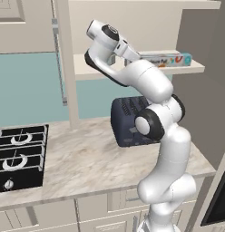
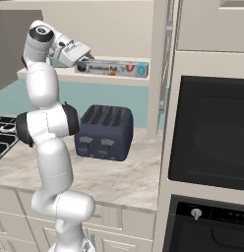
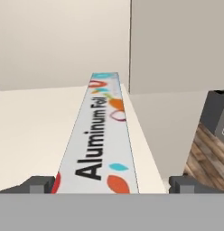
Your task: Retrieve the tupperware and aluminum foil from the cabinet and place them on the dining counter near the plate with lemon and shrimp to prepare for storing leftovers.
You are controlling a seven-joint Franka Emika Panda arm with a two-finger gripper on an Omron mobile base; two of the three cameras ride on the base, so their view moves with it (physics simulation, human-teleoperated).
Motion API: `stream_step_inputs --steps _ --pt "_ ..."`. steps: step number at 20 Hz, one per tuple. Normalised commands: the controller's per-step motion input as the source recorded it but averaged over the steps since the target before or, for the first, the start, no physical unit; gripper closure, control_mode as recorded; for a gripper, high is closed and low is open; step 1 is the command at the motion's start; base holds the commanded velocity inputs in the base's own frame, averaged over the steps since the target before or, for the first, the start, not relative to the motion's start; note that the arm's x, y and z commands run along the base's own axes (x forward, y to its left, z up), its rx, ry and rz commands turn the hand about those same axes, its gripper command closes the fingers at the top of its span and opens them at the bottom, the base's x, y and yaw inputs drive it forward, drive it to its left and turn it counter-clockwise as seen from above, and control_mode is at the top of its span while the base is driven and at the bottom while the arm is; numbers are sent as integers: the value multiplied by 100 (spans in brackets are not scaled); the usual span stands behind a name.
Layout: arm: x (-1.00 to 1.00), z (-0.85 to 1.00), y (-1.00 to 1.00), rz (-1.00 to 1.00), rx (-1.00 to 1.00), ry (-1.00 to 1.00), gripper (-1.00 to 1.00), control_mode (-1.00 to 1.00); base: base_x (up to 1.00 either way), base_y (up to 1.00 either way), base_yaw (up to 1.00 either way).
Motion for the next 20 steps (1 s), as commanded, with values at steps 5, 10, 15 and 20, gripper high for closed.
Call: stream_step_inputs --steps 5,10,15,20 --pt "0 -21 -6 0 0 -6 -100 -100 0 0 0" --pt "0 -24 -3 4 0 -1 -100 -100 0 0 0" --pt "0 -39 0 5 0 0 100 -100 0 0 0" --pt "-1 -26 0 4 0 0 100 -100 0 0 0"
